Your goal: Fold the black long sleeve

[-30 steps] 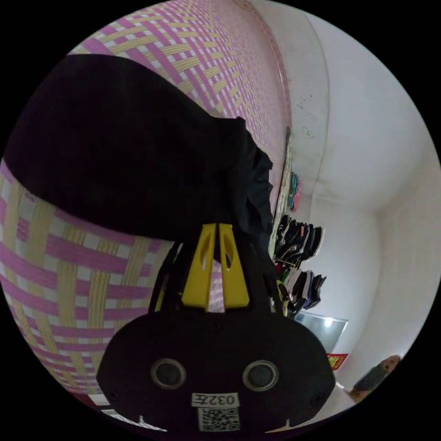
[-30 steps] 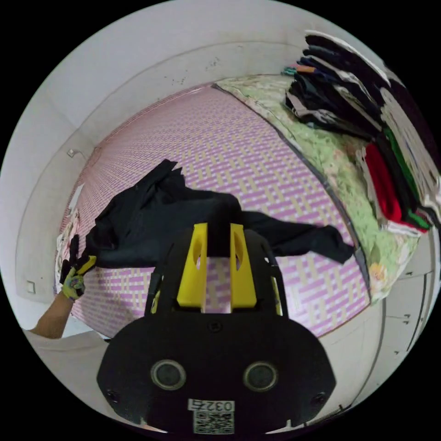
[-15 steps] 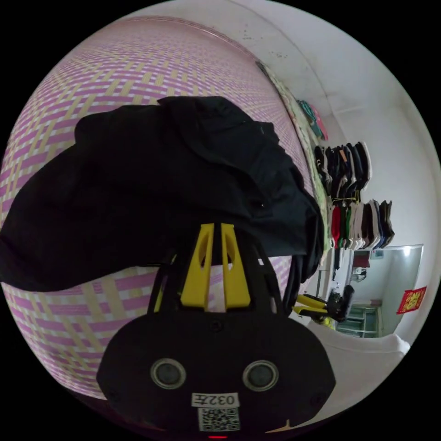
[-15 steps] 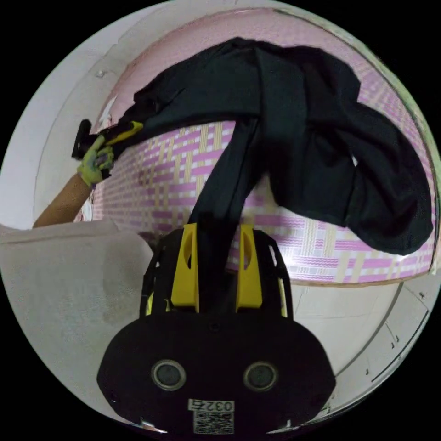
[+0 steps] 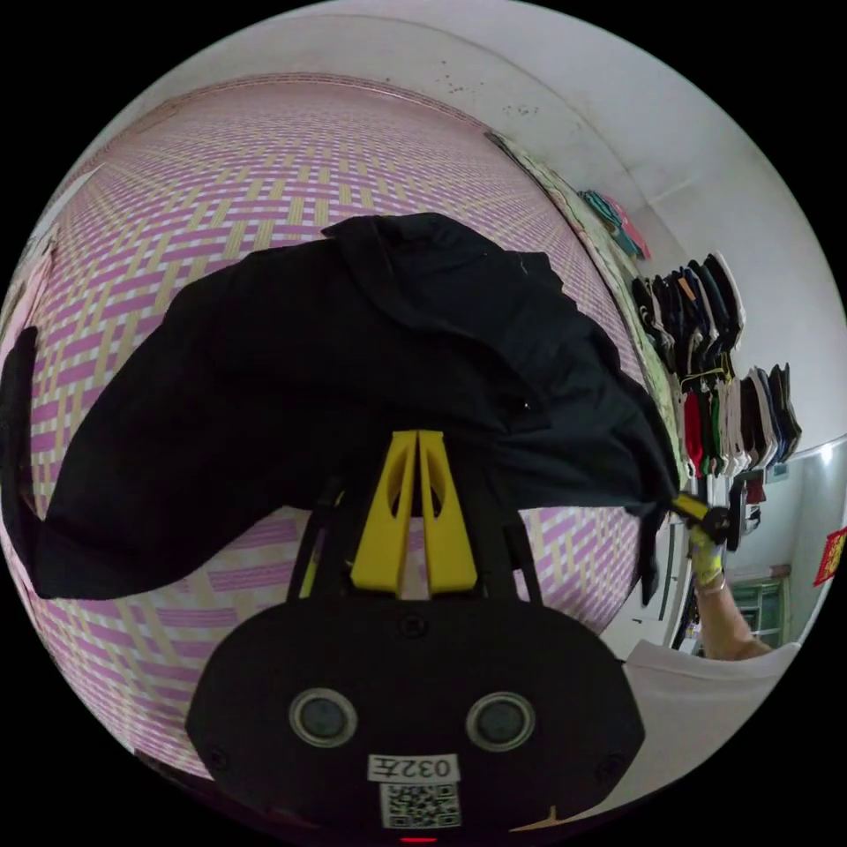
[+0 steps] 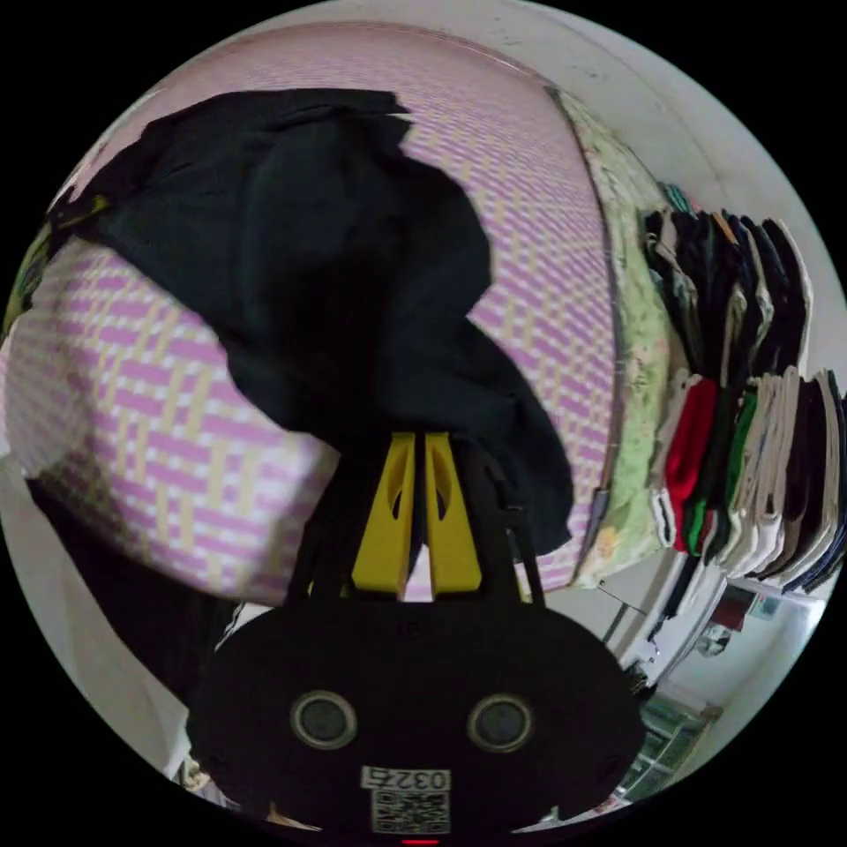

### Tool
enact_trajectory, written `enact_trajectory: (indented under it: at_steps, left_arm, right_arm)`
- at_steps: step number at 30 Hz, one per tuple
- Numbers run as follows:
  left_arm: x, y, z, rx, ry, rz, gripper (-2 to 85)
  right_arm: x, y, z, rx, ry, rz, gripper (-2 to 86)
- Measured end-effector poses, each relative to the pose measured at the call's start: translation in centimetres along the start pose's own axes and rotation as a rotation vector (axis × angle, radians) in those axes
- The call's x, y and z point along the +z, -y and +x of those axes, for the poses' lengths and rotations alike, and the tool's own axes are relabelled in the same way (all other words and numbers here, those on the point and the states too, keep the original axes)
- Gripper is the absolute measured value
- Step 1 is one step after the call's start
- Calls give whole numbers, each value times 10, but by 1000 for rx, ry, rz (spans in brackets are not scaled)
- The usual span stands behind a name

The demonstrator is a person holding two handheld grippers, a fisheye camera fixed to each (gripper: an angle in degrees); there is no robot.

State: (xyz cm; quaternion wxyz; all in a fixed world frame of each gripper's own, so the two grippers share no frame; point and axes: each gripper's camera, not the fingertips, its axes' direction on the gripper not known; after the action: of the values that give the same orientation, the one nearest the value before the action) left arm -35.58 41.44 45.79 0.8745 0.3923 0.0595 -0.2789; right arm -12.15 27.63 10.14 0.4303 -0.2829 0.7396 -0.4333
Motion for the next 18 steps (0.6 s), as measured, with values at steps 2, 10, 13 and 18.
enact_trajectory:
  at_steps: [2,10,13,18]
  left_arm:
    - [-3,11,1,16,20,-21,-9]
    - [-17,78,-18,-158,109,-97,-9]
    - [-24,76,-31,-261,70,-58,-9]
    - [-66,40,-32,-235,-241,193,29]
  right_arm:
    - [6,19,42,53,-51,-2,-7]
    - [-36,77,190,426,-78,192,7]
    - [-13,63,223,541,67,187,37]
    - [54,-15,253,679,342,154,53]
